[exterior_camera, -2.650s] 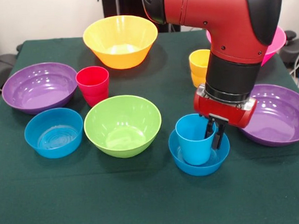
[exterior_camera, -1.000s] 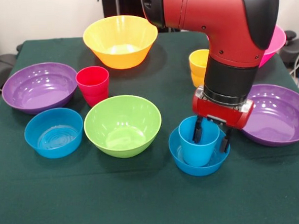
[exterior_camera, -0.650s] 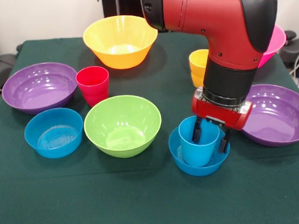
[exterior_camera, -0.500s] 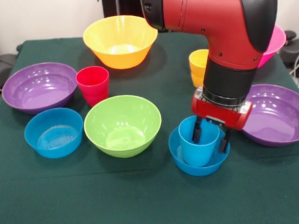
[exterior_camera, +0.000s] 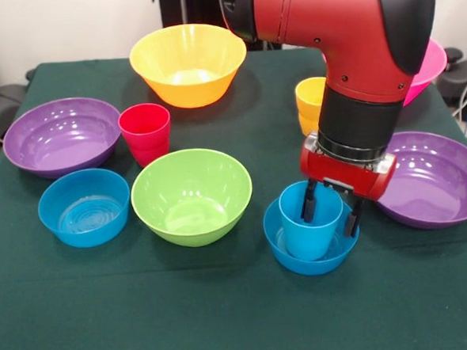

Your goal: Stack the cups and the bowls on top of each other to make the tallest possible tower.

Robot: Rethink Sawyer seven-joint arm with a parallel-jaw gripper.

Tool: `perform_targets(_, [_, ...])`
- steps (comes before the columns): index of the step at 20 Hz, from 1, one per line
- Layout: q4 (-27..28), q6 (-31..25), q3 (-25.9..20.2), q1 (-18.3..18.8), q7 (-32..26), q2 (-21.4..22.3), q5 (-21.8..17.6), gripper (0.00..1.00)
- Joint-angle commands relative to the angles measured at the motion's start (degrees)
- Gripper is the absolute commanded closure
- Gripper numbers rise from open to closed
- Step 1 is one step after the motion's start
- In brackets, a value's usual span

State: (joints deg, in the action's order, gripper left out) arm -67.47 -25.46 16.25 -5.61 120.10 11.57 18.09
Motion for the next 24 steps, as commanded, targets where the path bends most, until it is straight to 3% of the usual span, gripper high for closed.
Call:
perform_targets(1, [-5.62, -3.78, -7.84, 1.67, 5.53, 1.96, 0.46, 0.00])
perform_targets(18, [-15.92, -7.16, -10.15, 3.71, 3.67, 13.75, 0.39, 0.00])
perform_targets(24, [-18.20, -6.32, -11.78, 5.06, 2.87, 15.98, 0.12, 0.00])
